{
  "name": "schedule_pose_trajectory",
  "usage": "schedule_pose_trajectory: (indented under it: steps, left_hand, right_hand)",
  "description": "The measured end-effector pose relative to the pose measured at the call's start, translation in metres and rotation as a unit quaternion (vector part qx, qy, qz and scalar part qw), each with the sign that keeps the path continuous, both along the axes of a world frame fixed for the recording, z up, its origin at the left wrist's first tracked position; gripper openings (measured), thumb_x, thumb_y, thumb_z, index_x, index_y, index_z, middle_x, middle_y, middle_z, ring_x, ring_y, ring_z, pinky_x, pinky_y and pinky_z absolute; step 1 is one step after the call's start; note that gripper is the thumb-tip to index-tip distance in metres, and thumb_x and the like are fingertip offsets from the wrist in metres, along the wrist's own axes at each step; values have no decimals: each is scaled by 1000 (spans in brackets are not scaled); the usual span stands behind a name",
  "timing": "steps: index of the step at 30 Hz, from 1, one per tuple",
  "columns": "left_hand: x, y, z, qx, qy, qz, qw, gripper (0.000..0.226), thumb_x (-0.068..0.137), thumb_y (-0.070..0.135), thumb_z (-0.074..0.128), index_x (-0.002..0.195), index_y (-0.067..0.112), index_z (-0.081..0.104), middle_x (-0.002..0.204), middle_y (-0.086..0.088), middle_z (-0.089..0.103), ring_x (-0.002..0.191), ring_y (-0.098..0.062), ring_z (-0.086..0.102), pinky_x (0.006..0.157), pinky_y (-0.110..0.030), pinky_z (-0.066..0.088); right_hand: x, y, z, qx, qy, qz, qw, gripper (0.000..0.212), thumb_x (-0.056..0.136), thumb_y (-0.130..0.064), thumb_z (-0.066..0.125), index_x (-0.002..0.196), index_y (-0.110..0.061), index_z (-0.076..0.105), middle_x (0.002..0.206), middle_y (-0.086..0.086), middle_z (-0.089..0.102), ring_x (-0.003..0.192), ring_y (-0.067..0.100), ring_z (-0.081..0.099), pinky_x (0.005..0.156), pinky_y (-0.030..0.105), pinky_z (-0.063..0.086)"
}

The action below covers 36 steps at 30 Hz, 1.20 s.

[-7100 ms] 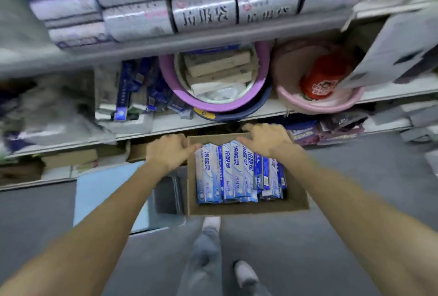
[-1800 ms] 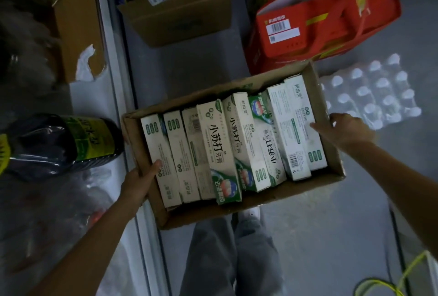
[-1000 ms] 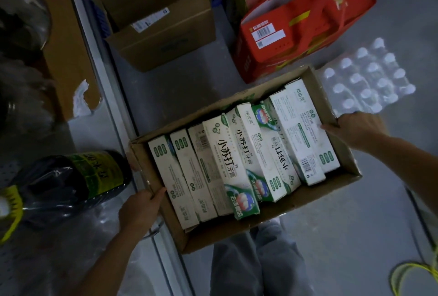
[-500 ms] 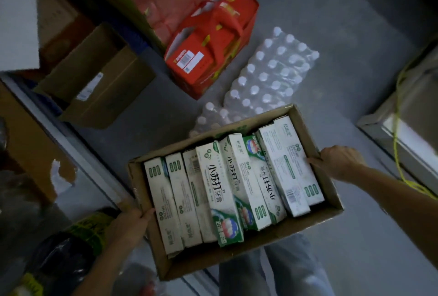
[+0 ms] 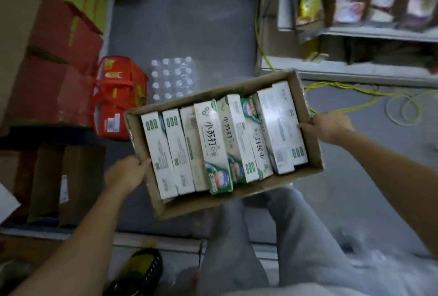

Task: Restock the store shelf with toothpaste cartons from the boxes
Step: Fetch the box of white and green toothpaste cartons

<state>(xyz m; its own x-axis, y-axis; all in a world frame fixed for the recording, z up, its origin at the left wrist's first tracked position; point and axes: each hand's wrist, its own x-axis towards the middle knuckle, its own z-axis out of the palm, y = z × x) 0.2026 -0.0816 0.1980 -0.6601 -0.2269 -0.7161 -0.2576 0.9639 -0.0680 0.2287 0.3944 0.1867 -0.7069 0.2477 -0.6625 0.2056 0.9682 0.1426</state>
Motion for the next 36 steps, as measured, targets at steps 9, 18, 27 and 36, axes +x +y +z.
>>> schedule_pose_trajectory:
  steps: [9, 18, 27, 36]
  left_hand:
    - [-47, 212, 91, 11, 81, -184, 980, 46, 95, 55, 45, 80, 15, 62, 105, -18, 67, 102, -39, 61, 80, -37, 46]
    - [12, 497, 108, 106, 23, -268, 957, 47, 96, 43, 52, 82, 2, 70, 95, -18, 69, 88, -33, 62, 72, -35, 45]
    - [103, 783, 107, 116, -10, -410, 905, 51, 96, 51, 47, 78, 8, 69, 86, -7, 70, 79, -25, 64, 74, -36, 52]
    - [178, 1085, 125, 119, -10, -574, 810, 47, 94, 52, 49, 74, 11, 60, 82, -7, 67, 80, -25, 62, 71, -34, 48]
  right_hand:
    - [146, 161, 61, -46, 55, -234, 970, 53, 94, -59, 37, 70, -14, 47, 106, 15, 63, 102, 33, 58, 78, 35, 43]
    - [322, 373, 98, -67, 53, -387, 918, 48, 94, -59, 40, 78, -16, 54, 110, 14, 65, 105, 33, 58, 79, 34, 42]
    - [494, 544, 134, 24, 108, -530, 841, 52, 95, -59, 36, 81, -14, 58, 85, 5, 57, 88, 28, 58, 71, 32, 40]
    - [629, 694, 135, 37, 100, -674, 731, 55, 93, -61, 36, 84, -13, 63, 83, 6, 61, 79, 26, 55, 66, 32, 39]
